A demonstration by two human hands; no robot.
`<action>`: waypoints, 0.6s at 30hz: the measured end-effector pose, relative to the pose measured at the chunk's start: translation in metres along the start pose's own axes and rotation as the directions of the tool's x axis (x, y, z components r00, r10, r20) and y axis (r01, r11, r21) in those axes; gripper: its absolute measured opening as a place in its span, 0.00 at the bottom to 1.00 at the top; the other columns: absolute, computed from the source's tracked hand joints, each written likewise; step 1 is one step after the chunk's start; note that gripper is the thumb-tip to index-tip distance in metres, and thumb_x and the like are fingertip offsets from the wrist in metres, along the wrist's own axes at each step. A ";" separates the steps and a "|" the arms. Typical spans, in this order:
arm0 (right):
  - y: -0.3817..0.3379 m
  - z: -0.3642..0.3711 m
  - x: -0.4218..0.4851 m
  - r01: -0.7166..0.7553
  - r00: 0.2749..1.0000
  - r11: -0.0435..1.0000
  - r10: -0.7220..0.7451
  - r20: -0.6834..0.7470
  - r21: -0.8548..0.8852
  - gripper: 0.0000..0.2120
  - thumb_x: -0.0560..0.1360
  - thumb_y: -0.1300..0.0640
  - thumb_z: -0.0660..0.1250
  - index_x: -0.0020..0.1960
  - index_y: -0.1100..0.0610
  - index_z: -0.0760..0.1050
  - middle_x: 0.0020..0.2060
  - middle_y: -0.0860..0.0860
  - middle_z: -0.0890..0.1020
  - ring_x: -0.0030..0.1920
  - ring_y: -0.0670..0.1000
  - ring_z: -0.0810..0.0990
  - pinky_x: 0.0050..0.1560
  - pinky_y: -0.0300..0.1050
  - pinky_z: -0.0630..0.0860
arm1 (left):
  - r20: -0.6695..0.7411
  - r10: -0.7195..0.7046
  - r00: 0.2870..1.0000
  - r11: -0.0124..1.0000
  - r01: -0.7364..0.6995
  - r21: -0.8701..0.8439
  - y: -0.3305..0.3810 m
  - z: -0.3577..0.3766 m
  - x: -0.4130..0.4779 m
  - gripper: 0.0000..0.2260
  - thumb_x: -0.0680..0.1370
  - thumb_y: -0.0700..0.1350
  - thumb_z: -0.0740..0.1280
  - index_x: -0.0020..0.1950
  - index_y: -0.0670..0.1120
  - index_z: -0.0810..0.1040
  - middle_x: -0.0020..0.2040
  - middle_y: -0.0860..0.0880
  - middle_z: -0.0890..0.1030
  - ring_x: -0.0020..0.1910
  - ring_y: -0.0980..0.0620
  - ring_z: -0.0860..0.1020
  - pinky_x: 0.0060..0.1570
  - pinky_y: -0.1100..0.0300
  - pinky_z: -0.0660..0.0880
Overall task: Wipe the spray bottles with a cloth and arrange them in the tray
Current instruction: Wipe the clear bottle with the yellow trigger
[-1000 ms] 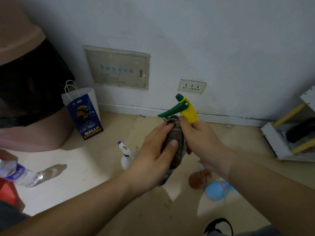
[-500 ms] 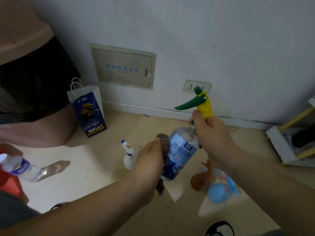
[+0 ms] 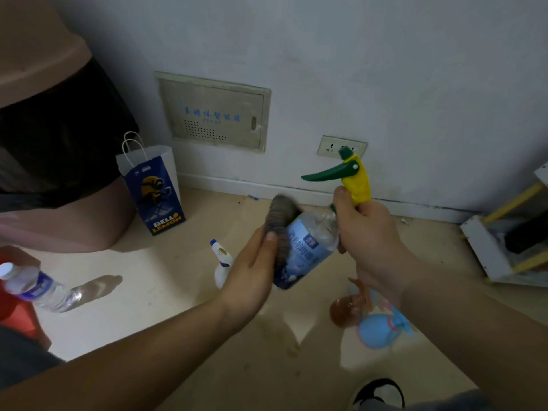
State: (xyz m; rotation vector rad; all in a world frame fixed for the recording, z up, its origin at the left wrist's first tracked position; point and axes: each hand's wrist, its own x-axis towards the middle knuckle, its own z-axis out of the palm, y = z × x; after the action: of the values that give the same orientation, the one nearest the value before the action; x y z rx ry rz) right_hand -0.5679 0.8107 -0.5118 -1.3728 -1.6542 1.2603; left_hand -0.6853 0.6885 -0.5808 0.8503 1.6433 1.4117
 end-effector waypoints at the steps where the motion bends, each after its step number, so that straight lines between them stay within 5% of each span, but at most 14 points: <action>1: 0.000 -0.002 0.003 -0.021 1.000 0.999 0.022 -0.016 0.026 0.27 0.81 0.41 0.62 0.41 0.66 0.73 0.31 0.57 0.72 0.33 0.53 0.71 0.35 0.48 0.67 | -0.013 -0.214 0.977 0.963 0.209 -0.169 0.001 0.002 0.000 0.16 0.88 0.56 0.53 0.72 0.59 0.74 0.61 0.54 0.84 0.63 0.52 0.80 0.62 0.51 0.75; 3: 0.002 -0.006 0.006 -0.053 0.998 0.998 0.054 -0.029 0.044 0.27 0.81 0.41 0.62 0.42 0.66 0.74 0.33 0.57 0.72 0.34 0.53 0.72 0.35 0.49 0.67 | 0.101 -0.458 0.883 0.762 0.449 -0.466 -0.001 0.006 -0.001 0.18 0.87 0.55 0.55 0.71 0.52 0.77 0.59 0.47 0.86 0.60 0.47 0.83 0.68 0.47 0.74; 5: 0.004 -0.007 0.008 -0.082 0.996 0.996 0.084 -0.038 0.040 0.23 0.81 0.41 0.61 0.41 0.60 0.74 0.32 0.56 0.73 0.33 0.53 0.72 0.33 0.46 0.68 | 0.123 -0.507 0.853 0.694 0.489 -0.528 0.007 0.010 0.001 0.17 0.87 0.52 0.57 0.67 0.45 0.79 0.58 0.44 0.87 0.59 0.46 0.84 0.69 0.47 0.74; 9: 0.005 -0.006 0.008 -0.105 0.993 0.994 0.106 -0.043 0.024 0.22 0.82 0.42 0.61 0.39 0.58 0.72 0.31 0.55 0.73 0.31 0.52 0.71 0.29 0.42 0.67 | 0.031 -0.575 0.818 0.740 0.536 -0.407 0.004 0.006 0.004 0.20 0.83 0.55 0.62 0.67 0.44 0.77 0.56 0.40 0.86 0.51 0.43 0.87 0.53 0.48 0.83; 13: 0.003 -0.011 0.008 -0.044 0.998 0.998 0.041 -0.053 -0.047 0.21 0.82 0.43 0.62 0.37 0.56 0.68 0.30 0.50 0.70 0.31 0.48 0.68 0.30 0.41 0.65 | 0.193 -0.591 0.784 0.764 0.620 -0.179 0.011 0.003 -0.006 0.22 0.87 0.55 0.52 0.67 0.39 0.74 0.50 0.28 0.84 0.37 0.40 0.82 0.35 0.53 0.80; 15: 0.000 -0.014 0.011 -0.032 0.997 0.997 0.026 -0.073 -0.071 0.21 0.83 0.43 0.60 0.39 0.58 0.70 0.30 0.51 0.70 0.30 0.49 0.69 0.29 0.41 0.65 | 0.209 -0.551 0.808 0.799 0.583 -0.148 0.027 0.001 -0.010 0.21 0.88 0.53 0.52 0.64 0.40 0.76 0.48 0.28 0.84 0.36 0.40 0.81 0.36 0.52 0.79; 18: -0.003 -0.019 0.015 -0.031 0.995 0.996 0.024 -0.094 -0.079 0.22 0.83 0.44 0.58 0.40 0.60 0.72 0.29 0.54 0.73 0.29 0.52 0.72 0.23 0.39 0.67 | 0.010 -0.364 0.931 0.927 0.362 0.094 0.043 -0.008 -0.008 0.20 0.87 0.55 0.54 0.54 0.46 0.81 0.36 0.39 0.86 0.34 0.44 0.80 0.37 0.52 0.76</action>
State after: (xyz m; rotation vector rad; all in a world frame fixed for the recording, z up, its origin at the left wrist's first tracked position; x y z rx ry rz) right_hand -0.5557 0.8300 -0.5043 -1.4844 -1.6429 1.1381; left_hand -0.6886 0.6847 -0.5371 0.5721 1.7483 1.0694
